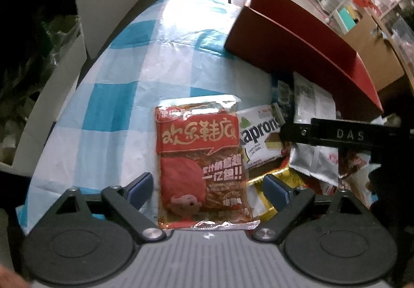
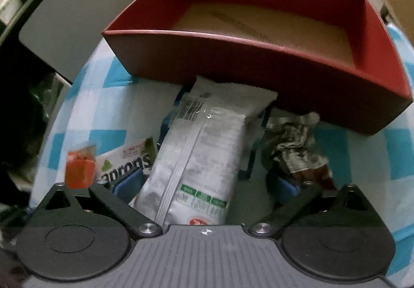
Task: Organize snacks
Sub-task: 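Grasp the white wafer bag with the right tool while the left tool holds the red pack, then carry both held packs over the red box with both tools, then open both tools to drop the packs into the red box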
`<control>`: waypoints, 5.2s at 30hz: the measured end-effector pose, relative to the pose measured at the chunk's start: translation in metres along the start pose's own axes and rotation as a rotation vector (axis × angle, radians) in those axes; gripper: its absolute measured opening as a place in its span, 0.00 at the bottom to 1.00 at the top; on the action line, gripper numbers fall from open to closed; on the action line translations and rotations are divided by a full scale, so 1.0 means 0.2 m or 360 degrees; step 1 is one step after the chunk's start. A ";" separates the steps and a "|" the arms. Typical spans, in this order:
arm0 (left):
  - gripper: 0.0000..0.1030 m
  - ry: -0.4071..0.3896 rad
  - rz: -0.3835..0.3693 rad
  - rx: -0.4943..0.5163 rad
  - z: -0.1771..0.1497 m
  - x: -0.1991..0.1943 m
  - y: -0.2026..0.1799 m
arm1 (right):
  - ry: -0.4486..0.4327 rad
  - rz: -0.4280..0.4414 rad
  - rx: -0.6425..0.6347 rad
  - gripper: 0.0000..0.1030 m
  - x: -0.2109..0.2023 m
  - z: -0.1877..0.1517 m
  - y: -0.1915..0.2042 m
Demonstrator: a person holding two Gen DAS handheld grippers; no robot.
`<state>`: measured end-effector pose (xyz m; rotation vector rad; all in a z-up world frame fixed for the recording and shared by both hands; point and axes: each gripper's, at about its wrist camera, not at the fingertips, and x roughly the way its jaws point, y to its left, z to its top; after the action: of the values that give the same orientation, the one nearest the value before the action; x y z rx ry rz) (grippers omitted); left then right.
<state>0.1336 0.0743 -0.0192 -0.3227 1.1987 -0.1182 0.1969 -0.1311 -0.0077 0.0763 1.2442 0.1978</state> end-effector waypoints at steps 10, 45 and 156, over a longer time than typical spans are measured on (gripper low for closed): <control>0.62 -0.0030 0.0023 -0.0025 0.00 -0.04 0.04 | -0.0184 -0.0261 -0.0277 0.69 -0.14 -0.17 -0.01; 0.58 -0.0269 0.0058 -0.0078 0.03 -0.12 -0.23 | -0.0398 -0.0053 -0.0195 0.56 -0.29 -0.26 -0.19; 0.54 -0.0424 0.0281 0.0387 0.64 0.34 -0.75 | -0.0447 -0.0085 -0.0015 0.62 -0.01 0.39 -0.43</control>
<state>0.2897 -0.0611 0.0082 -0.0171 0.9320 -0.0640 0.2787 -0.2118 0.0050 0.0602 0.9644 0.1409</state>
